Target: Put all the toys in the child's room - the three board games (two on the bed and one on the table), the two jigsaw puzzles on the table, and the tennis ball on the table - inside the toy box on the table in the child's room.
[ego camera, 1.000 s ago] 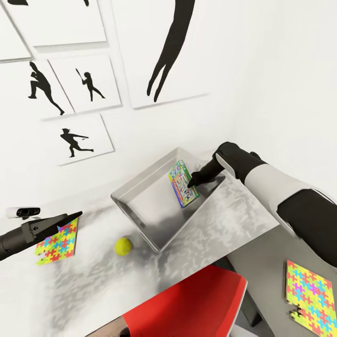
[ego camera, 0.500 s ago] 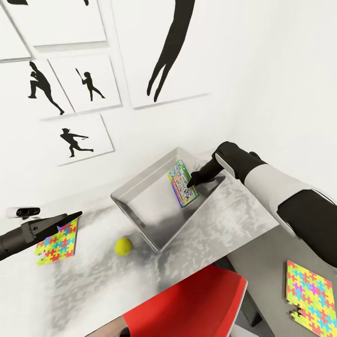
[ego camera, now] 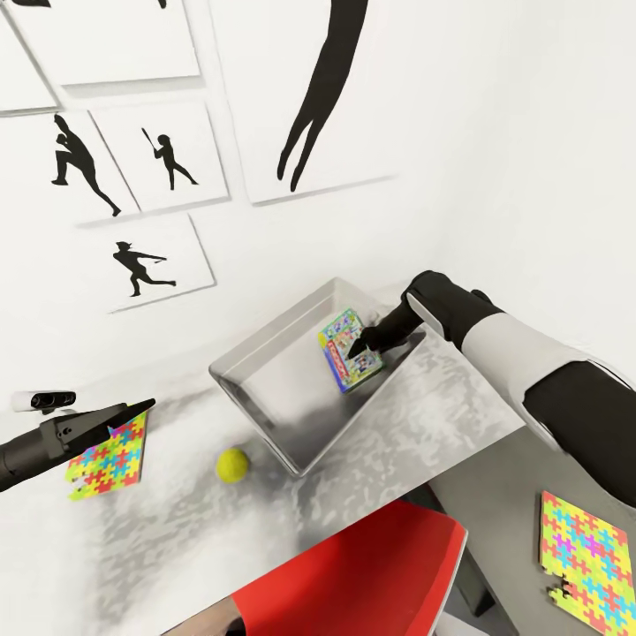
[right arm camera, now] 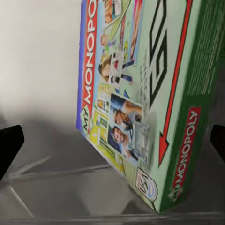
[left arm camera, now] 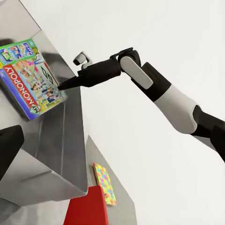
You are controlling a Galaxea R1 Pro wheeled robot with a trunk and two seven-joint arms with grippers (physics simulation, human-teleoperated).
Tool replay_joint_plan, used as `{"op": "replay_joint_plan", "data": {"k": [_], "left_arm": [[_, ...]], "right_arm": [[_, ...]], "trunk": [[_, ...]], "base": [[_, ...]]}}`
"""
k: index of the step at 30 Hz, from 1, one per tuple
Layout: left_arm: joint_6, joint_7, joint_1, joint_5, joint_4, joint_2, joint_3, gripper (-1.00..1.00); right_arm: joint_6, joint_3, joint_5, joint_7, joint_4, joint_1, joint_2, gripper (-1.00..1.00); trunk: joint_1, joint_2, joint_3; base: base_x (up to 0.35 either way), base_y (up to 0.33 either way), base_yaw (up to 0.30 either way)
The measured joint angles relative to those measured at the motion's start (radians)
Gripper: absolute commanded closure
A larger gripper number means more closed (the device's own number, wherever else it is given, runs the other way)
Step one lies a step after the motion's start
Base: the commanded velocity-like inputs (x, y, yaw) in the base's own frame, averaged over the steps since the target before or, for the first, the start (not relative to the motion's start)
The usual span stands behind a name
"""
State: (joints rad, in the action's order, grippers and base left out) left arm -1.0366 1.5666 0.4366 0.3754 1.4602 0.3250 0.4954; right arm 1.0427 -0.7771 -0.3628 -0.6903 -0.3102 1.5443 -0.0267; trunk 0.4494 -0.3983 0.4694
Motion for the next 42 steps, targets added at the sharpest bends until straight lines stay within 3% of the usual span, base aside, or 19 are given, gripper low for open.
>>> {"op": "replay_joint_plan", "data": {"k": [17, 25, 30, 37, 42], "left_arm": [[0.0, 0.0, 0.0, 0.0, 0.0, 0.0, -0.002, -1.0], [0.0, 0.0, 0.0, 0.001, 0.0, 0.0, 0.001, -1.0], [0.0, 0.0, 0.0, 0.001, 0.0, 0.0, 0.002, -1.0], [0.0, 0.0, -0.001, 0.001, 0.0, 0.0, 0.004, -1.0], [0.0, 0.0, -0.001, 0.001, 0.0, 0.001, 0.005, -1.0]], "right_arm": [[0.001, 0.008, -0.003, 0.0, -0.036, 0.045, -0.022, -1.0], [0.003, 0.015, -0.015, -0.008, -0.043, 0.067, -0.051, -1.0], [0.003, 0.061, -0.024, -0.021, -0.055, 0.067, -0.063, -1.0], [0.003, 0.172, -0.029, -0.036, -0.06, 0.066, -0.069, -1.0], [0.003, 0.204, -0.03, -0.037, -0.061, 0.065, -0.069, -1.0]], "trunk": [[0.0, 0.0, 0.0], [0.0, 0.0, 0.0], [0.0, 0.0, 0.0], [0.0, 0.0, -0.001], [0.0, 0.0, -0.003]], "base": [[0.0, 0.0, 0.0], [0.0, 0.0, 0.0], [-0.001, 0.0, 0.0], [-0.123, 0.056, -0.059], [-0.236, 0.144, -0.228]]}}
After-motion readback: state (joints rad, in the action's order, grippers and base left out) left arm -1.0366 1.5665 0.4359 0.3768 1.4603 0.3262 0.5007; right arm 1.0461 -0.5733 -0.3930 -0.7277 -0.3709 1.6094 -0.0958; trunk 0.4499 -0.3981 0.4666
